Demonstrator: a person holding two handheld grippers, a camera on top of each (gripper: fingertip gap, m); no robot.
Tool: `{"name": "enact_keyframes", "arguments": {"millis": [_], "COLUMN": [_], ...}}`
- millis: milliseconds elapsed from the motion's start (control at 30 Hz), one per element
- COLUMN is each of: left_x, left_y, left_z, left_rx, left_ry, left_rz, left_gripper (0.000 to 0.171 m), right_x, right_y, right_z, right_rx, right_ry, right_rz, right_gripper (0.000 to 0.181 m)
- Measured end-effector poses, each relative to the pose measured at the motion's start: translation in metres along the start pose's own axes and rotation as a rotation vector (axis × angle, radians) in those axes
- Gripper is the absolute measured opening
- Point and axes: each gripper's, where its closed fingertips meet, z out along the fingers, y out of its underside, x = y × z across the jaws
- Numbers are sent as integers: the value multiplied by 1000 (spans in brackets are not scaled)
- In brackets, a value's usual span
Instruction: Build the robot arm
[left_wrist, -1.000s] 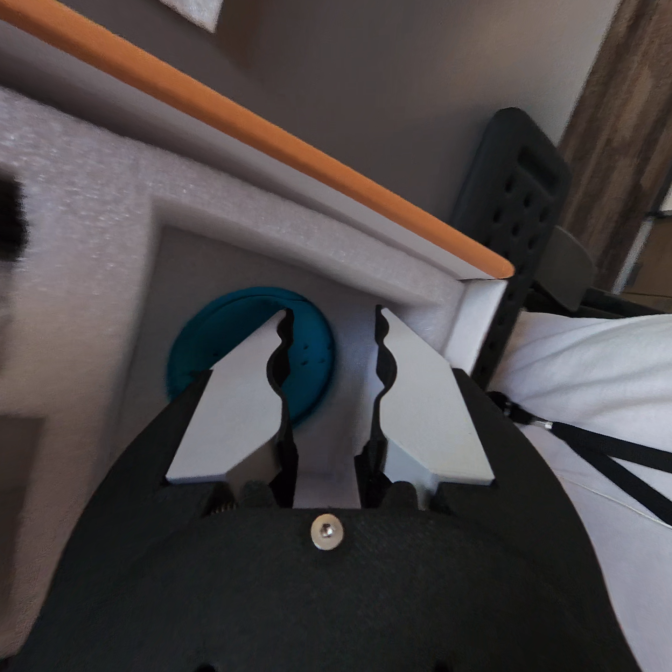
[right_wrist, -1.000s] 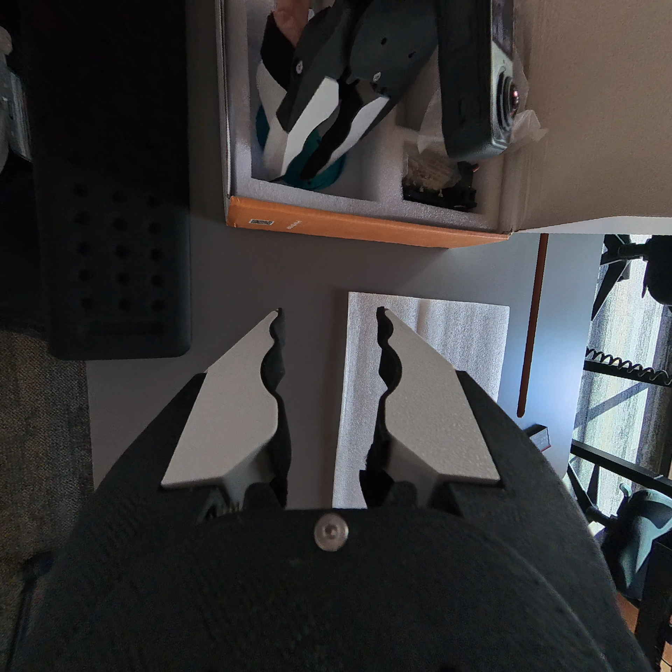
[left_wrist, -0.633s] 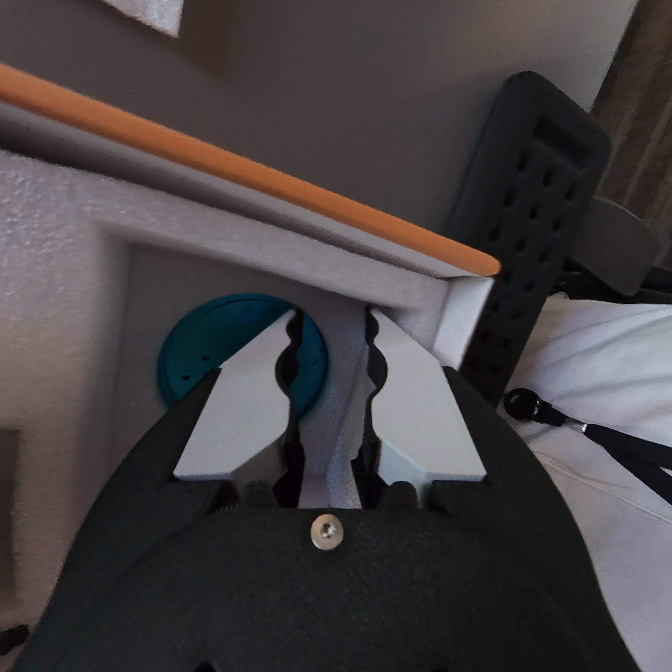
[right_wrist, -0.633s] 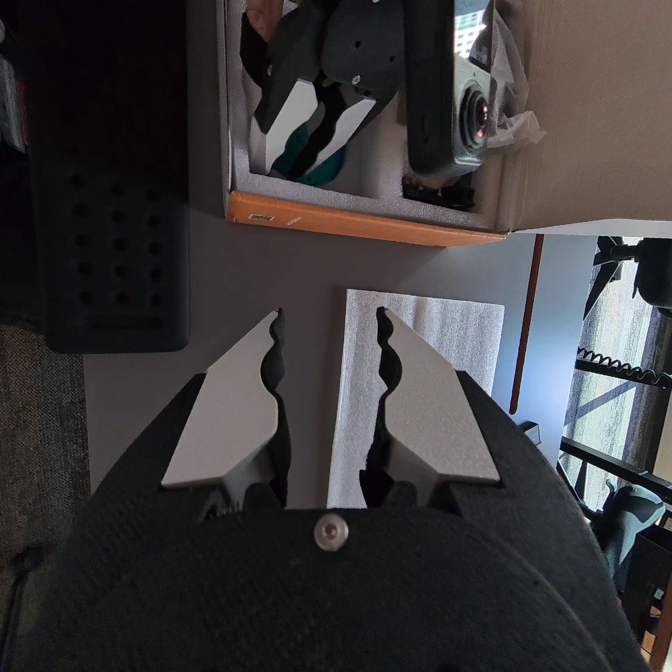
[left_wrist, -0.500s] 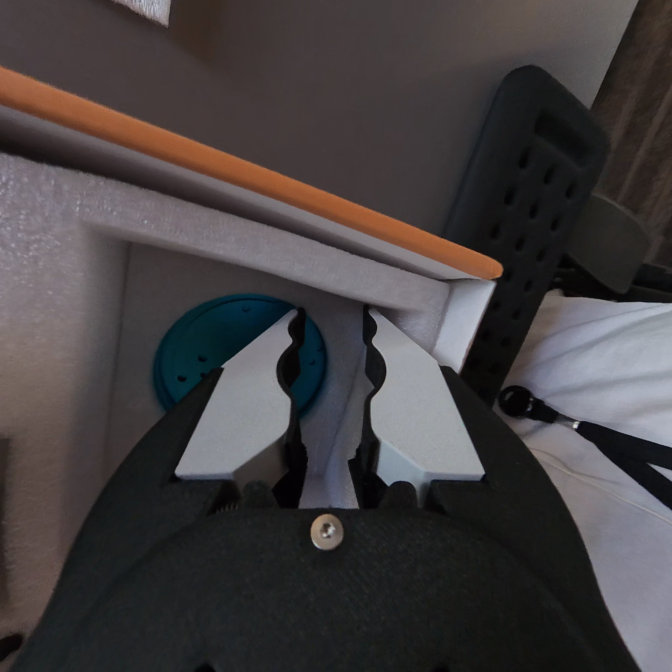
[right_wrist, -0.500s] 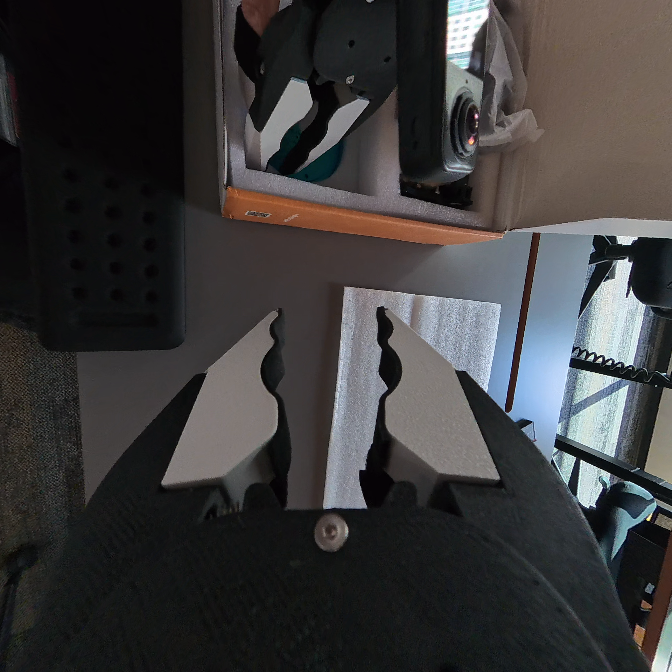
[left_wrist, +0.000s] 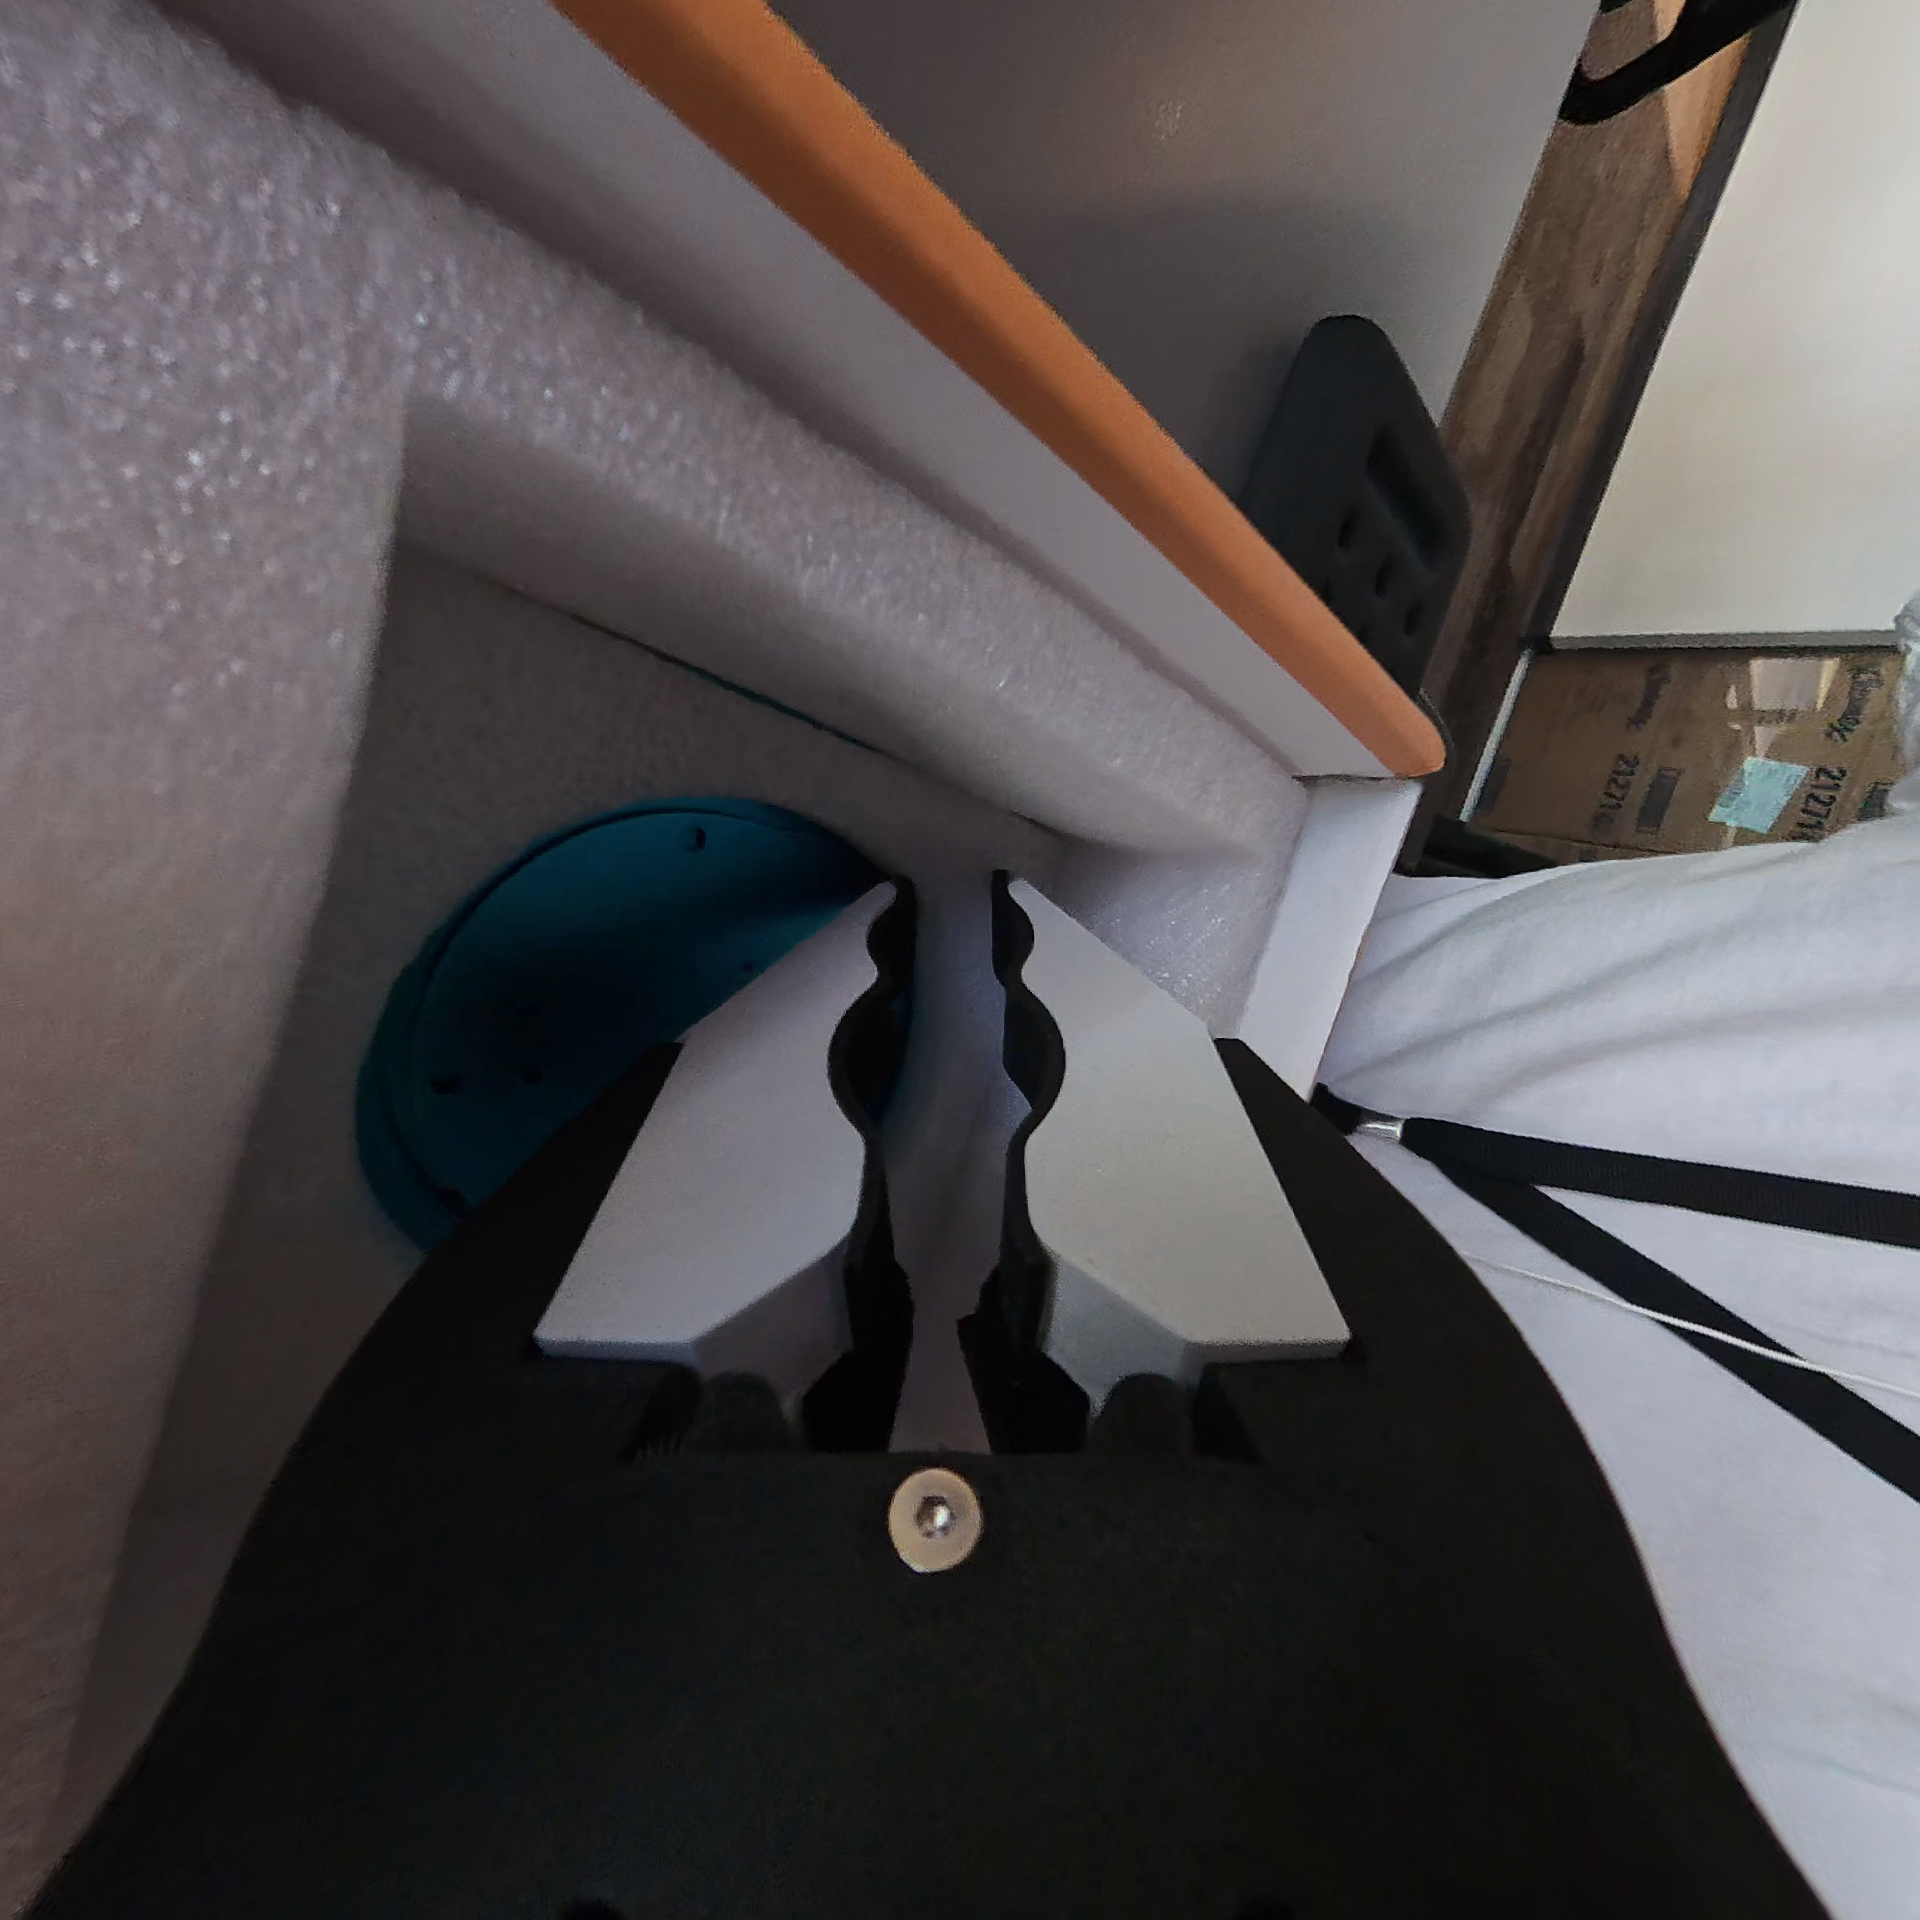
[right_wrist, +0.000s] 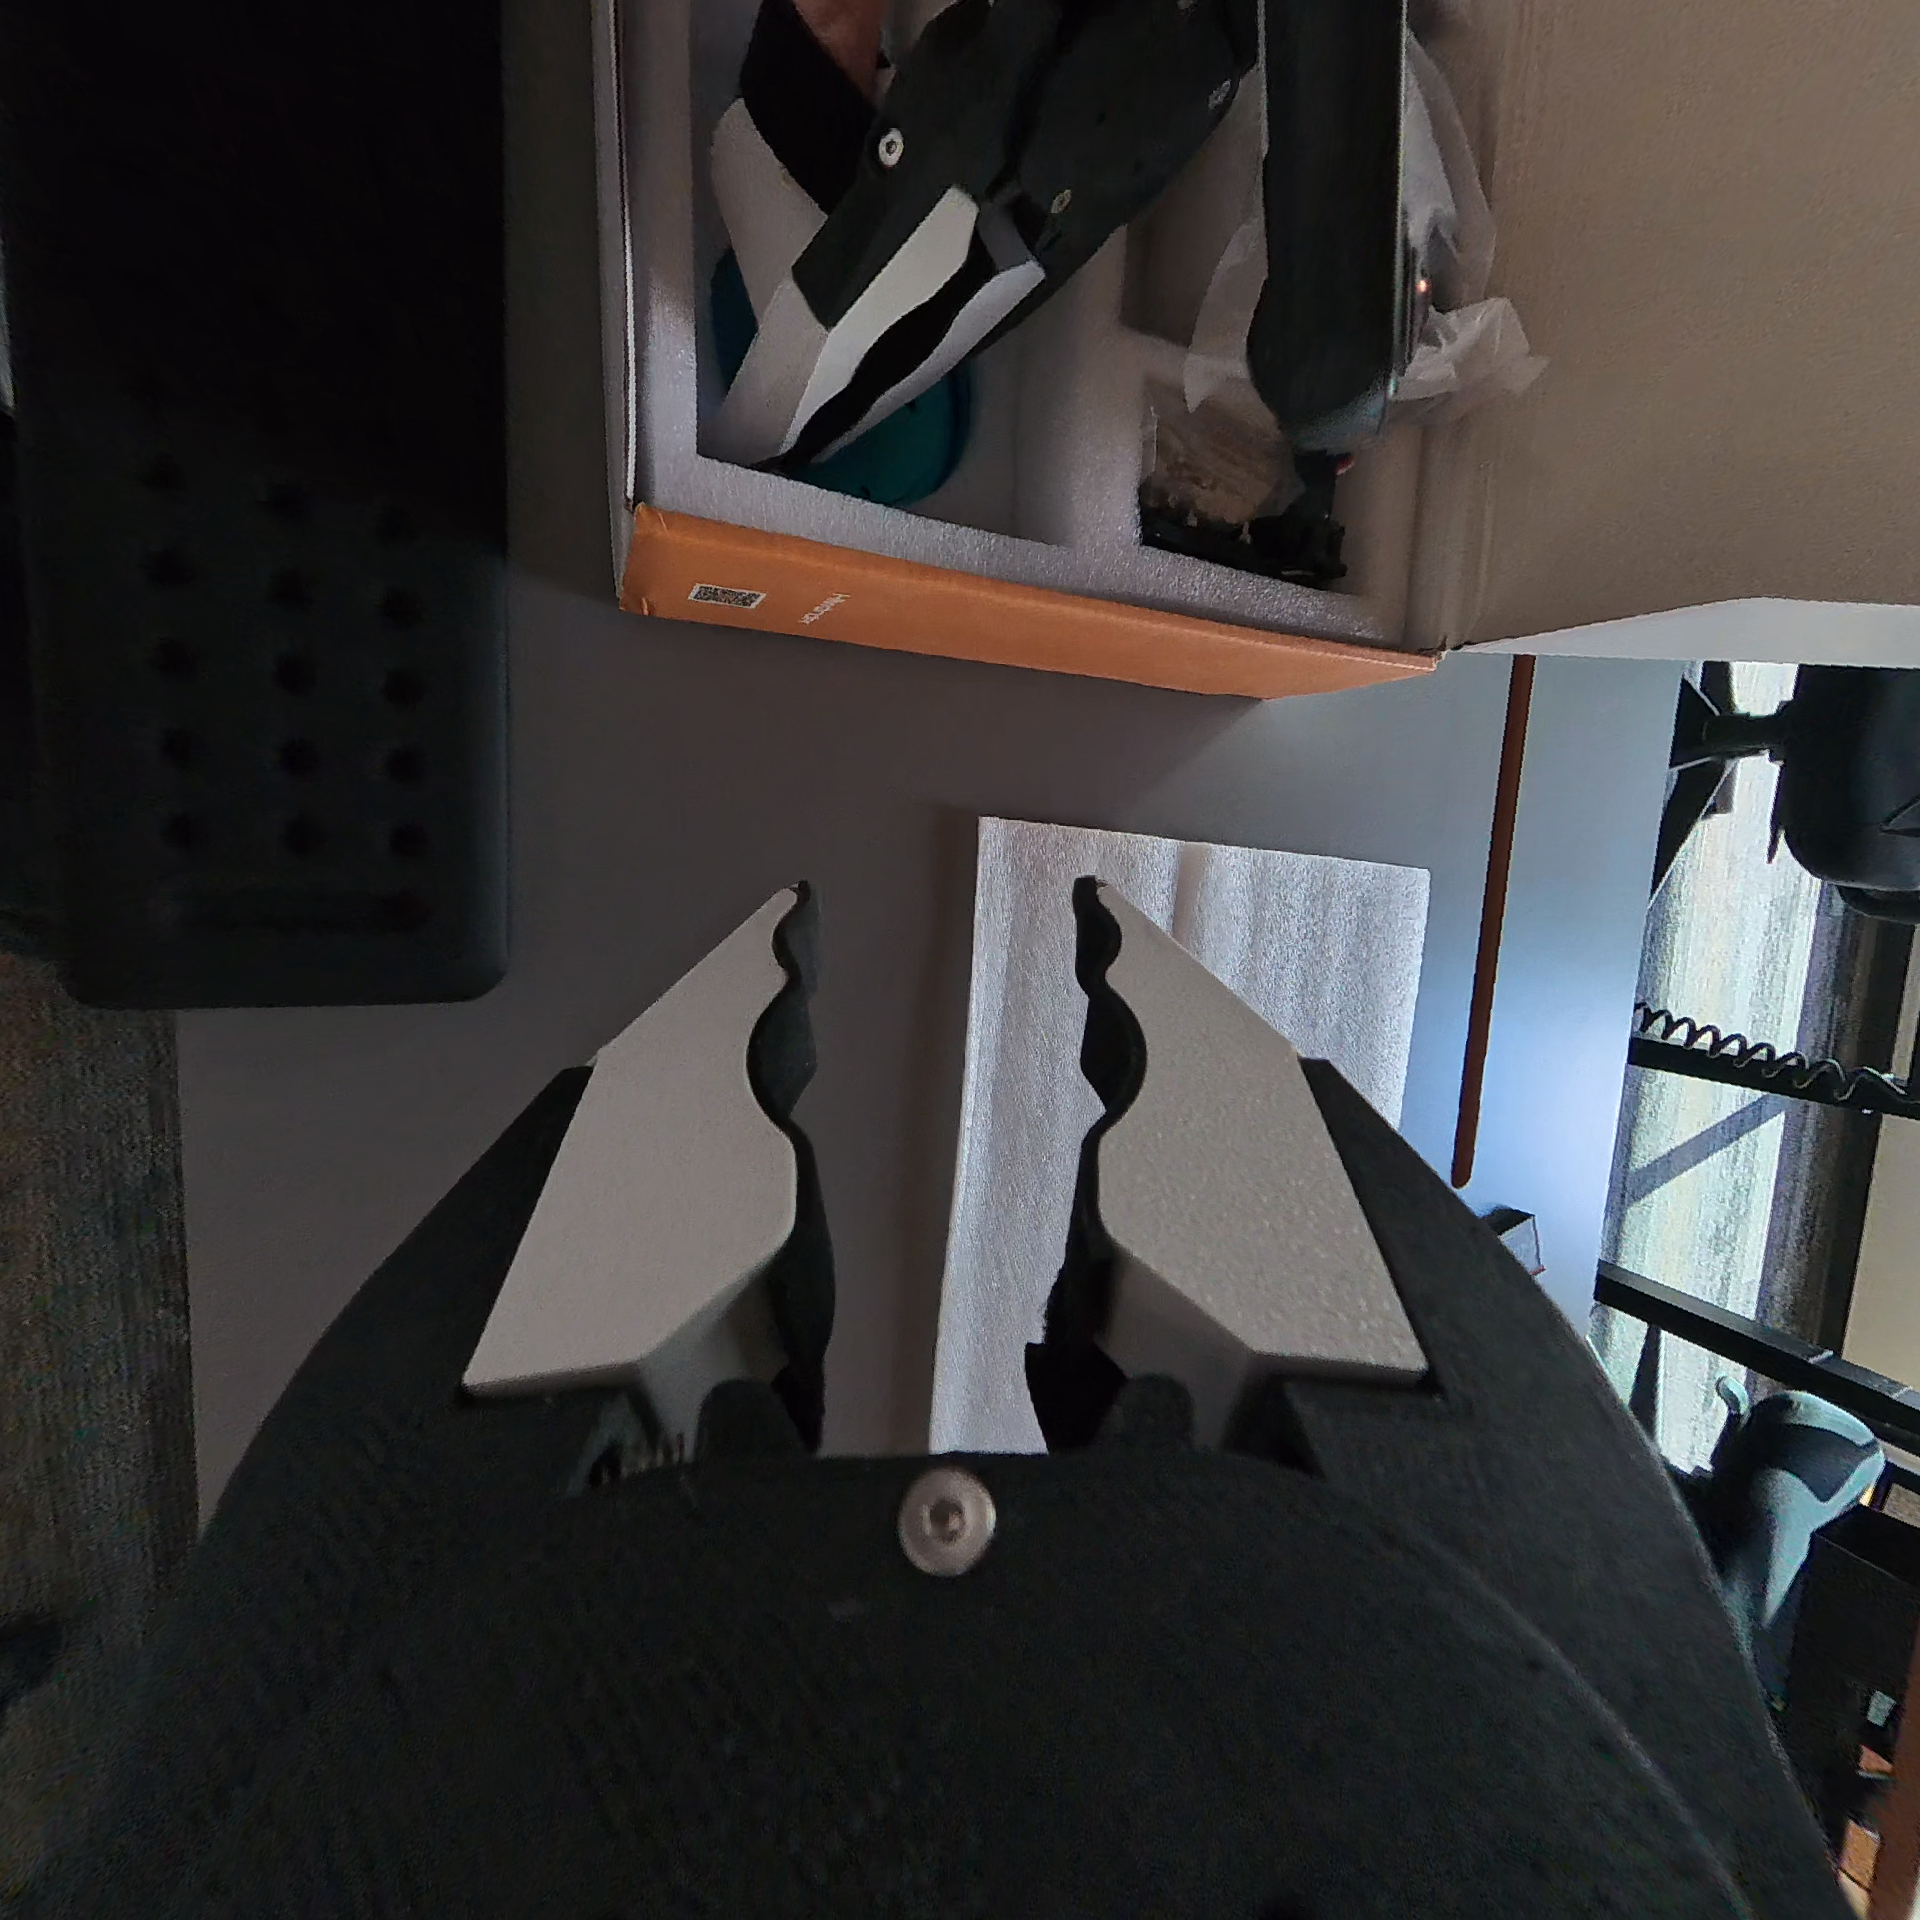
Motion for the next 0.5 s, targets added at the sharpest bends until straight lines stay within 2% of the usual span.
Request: {"name": "enact_keyframes", "arguments": {"millis": [333, 400, 500], "left_x": [5, 8, 13], "left_y": [-1, -2, -2], "left_z": [-14, -20, -27], "left_rx": [74, 99, 137], "left_ry": [17, 40, 83], "left_rz": [70, 72, 72], "left_gripper": [5, 4, 4], "right_x": [-13, -16, -17], "right_y": [-5, -15, -45], "right_z": [20, 25, 33], "right_rx": [18, 66, 230], "right_ry": [-58, -87, -144], "right_rz": [-5, 2, 74], "right_gripper": [49, 49, 49]}}
